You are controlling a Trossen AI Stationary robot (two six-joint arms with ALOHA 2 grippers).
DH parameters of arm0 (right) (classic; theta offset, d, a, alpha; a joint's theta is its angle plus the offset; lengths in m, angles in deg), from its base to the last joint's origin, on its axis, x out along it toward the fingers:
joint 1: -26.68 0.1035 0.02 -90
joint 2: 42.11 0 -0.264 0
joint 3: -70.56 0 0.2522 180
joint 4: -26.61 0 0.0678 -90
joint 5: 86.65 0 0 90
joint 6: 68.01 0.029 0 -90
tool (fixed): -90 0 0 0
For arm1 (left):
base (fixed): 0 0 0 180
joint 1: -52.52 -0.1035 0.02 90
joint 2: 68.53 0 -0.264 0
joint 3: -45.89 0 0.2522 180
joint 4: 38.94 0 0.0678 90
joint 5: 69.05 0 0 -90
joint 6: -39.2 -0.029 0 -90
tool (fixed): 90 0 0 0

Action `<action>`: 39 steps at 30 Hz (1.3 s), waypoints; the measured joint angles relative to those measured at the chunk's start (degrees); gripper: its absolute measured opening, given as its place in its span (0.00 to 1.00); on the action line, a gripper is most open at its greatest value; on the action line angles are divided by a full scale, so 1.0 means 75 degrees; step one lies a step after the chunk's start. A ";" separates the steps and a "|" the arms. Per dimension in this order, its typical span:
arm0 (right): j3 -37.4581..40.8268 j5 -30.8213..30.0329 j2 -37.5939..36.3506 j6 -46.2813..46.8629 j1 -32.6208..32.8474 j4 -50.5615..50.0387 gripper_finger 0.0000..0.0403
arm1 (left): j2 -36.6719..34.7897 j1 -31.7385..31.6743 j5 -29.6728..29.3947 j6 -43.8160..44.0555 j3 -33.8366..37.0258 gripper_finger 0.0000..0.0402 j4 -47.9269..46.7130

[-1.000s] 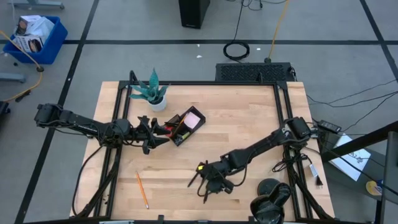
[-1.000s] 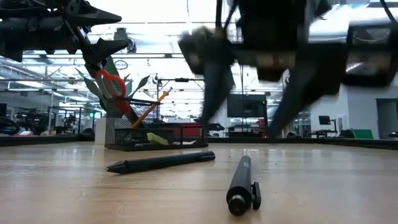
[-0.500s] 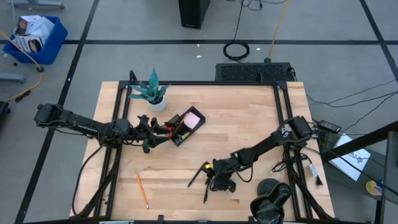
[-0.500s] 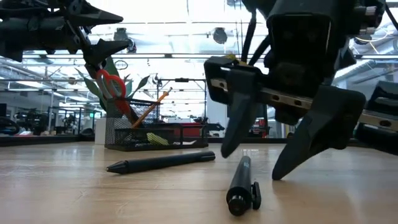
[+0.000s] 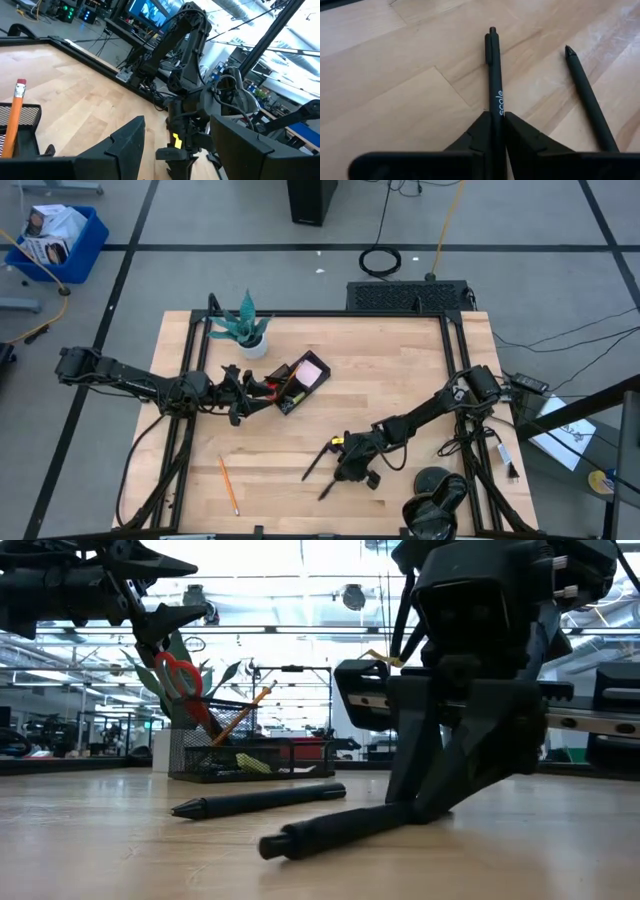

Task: Pick and place office supplies into organizer
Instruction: Put the black pen into the black desk organizer

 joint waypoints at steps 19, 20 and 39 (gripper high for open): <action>0.0020 -0.0272 -0.0029 0.1055 -0.0032 0.1564 0.06 | 0.0000 0.0000 -0.0002 -0.0114 0.0000 0.57 0.0006; 0.0020 -0.0232 -0.0076 0.1056 -0.0032 0.1694 0.07 | 0.0000 0.0000 0.0001 -0.0117 0.0000 0.57 0.0003; 0.0012 -0.3580 -0.1492 0.2056 -0.0139 0.4561 0.06 | 0.0000 0.0046 0.0399 -0.3117 -0.0003 0.57 0.1298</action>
